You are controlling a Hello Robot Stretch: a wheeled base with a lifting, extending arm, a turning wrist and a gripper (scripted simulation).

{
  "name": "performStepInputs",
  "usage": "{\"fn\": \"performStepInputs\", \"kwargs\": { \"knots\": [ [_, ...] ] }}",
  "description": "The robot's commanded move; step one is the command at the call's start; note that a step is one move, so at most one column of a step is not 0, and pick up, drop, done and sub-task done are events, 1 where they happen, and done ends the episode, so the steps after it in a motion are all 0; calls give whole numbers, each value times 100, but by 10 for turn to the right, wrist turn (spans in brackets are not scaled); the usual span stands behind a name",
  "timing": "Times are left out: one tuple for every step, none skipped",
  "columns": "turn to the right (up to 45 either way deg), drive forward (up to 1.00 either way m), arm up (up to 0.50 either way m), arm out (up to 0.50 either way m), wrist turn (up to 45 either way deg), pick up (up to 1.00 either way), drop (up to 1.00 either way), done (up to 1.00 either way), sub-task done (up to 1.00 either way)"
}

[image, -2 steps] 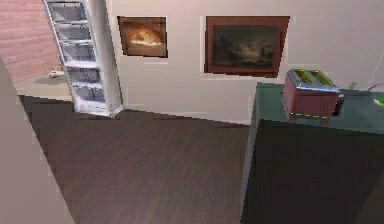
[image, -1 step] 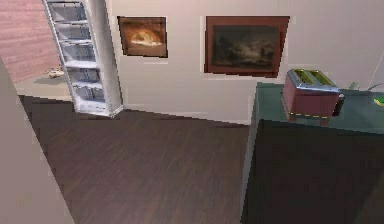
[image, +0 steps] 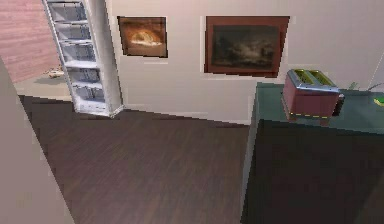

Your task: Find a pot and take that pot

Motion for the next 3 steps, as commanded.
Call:
{"fn": "performStepInputs", "kwargs": {
  "knots": [
    [0, 0, 0, 0, 360, 0, 0, 0, 0],
    [0, 0, -4, 0, 0, 0, 0, 0, 0],
    [0, 0, 0, 0, 0, 100, 0, 0, 0]
  ]
}}
